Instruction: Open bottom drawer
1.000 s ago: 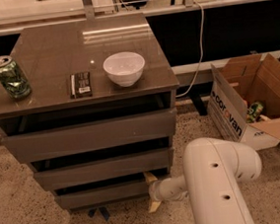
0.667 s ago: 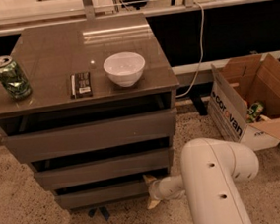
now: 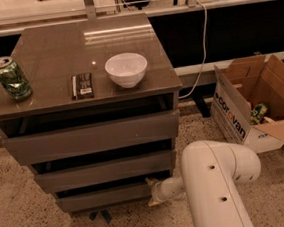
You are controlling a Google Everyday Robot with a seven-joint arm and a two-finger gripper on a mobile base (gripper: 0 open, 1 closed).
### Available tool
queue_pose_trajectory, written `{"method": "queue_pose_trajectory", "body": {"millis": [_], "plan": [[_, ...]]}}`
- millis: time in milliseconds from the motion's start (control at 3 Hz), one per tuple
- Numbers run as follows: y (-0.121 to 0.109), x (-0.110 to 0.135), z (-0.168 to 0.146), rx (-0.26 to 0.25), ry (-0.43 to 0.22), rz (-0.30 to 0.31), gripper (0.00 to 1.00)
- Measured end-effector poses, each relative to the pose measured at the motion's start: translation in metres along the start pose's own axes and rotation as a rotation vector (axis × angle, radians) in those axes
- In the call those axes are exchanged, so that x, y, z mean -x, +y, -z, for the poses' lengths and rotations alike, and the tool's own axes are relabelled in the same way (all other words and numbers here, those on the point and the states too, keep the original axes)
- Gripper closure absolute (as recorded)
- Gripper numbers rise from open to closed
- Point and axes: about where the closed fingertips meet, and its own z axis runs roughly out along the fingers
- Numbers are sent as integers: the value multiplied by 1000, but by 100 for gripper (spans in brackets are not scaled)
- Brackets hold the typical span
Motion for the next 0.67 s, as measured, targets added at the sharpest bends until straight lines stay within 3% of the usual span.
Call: {"method": "queue_pose_trajectory", "body": {"millis": [667], "plan": [[37, 24, 19, 118, -79, 32, 34]]}}
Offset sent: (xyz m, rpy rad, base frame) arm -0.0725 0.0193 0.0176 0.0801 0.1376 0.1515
